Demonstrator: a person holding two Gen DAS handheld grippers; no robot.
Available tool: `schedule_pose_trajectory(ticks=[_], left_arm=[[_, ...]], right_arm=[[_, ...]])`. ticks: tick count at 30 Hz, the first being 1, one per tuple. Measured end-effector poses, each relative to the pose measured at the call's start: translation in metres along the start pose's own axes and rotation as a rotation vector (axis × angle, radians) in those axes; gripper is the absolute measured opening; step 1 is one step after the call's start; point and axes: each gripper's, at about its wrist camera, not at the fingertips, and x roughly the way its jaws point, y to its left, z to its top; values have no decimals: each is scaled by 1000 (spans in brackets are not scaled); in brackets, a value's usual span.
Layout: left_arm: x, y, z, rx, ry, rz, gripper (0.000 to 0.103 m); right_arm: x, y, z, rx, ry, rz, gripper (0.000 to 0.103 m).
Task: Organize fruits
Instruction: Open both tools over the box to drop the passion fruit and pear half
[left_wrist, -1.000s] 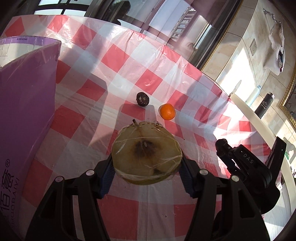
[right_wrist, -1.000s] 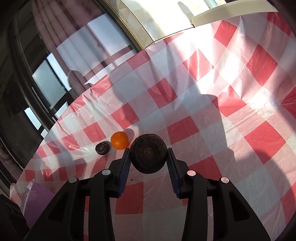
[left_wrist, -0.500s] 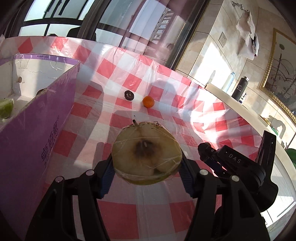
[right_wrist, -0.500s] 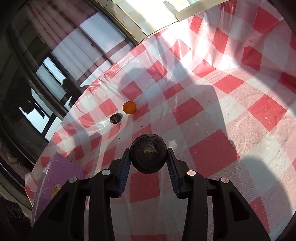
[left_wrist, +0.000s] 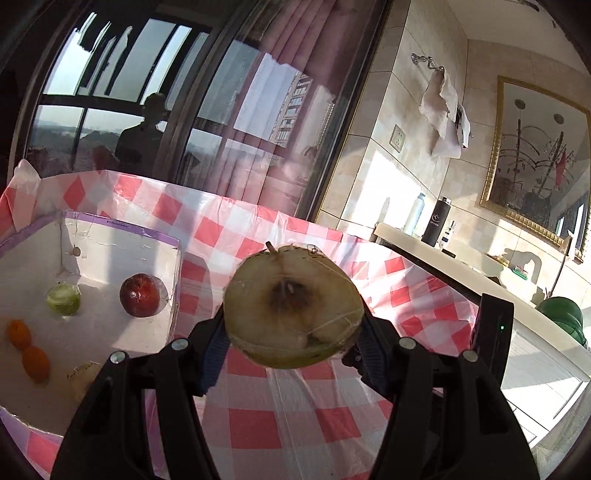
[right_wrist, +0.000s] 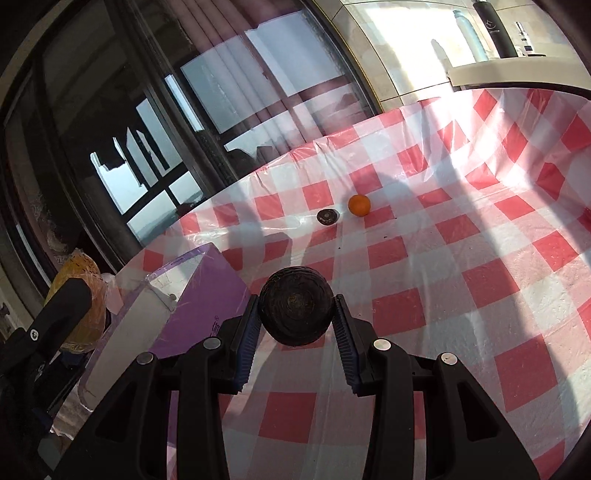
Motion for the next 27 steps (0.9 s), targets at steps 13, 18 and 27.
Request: schedule_pose_trajectory(ticks=[13, 18, 27], left_arm=[[-33, 121, 47, 5, 82, 390, 62], [-24, 166, 42, -1, 214, 490, 62], [4, 206, 27, 5, 454, 551, 62]], right_arm=[[45, 145, -11, -346, 94, 174, 40], [78, 186, -25, -536, 215, 143, 40], [128, 215, -55, -775, 421, -8, 40]])
